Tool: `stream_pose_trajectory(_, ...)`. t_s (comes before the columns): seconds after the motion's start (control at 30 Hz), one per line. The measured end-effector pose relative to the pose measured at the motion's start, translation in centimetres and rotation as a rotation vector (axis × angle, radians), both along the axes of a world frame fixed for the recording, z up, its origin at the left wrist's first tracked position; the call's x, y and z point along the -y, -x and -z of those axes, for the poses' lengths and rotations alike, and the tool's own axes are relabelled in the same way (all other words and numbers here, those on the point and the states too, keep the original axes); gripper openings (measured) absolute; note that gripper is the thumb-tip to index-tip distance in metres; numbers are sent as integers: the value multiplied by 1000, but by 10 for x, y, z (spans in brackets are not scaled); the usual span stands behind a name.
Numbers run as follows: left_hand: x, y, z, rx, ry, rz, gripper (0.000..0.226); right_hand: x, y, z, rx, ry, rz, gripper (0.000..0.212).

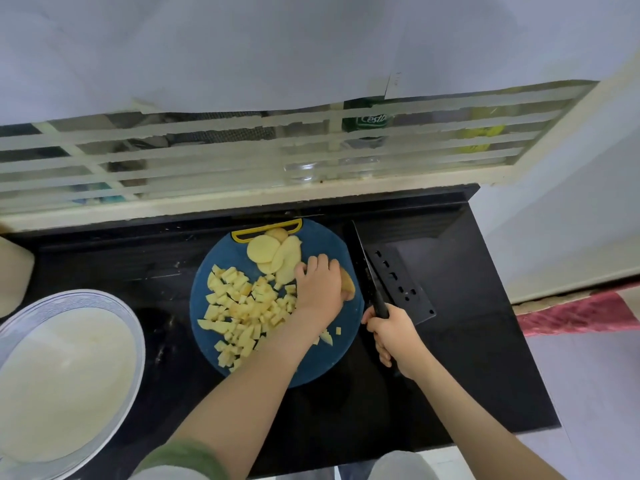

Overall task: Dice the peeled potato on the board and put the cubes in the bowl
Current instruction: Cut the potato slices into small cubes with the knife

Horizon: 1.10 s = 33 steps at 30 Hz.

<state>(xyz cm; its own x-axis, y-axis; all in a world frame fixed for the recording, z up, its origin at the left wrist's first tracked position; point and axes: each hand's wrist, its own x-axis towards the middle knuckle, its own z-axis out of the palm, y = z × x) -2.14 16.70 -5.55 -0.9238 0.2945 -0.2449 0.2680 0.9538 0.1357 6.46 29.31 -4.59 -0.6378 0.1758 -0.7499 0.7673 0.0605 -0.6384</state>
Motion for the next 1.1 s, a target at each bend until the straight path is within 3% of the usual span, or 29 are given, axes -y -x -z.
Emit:
stream_pose_trajectory(0.23,17,17,-5,24,-56,169,59,8,4,0,-24,8,55,16)
stream_pose_trajectory(0.47,15,19,-9,14,130,100,65,11,6,-3,-20,-9,33,14)
stream_pose_trajectory(0.73,24,2,1,-66,-25,29,47,22,4,-2,-20,-79,11,7)
stream_pose_trajectory(1.1,33,5,4,-23,-123,11,29,33,5,0,36,-250,-80,19)
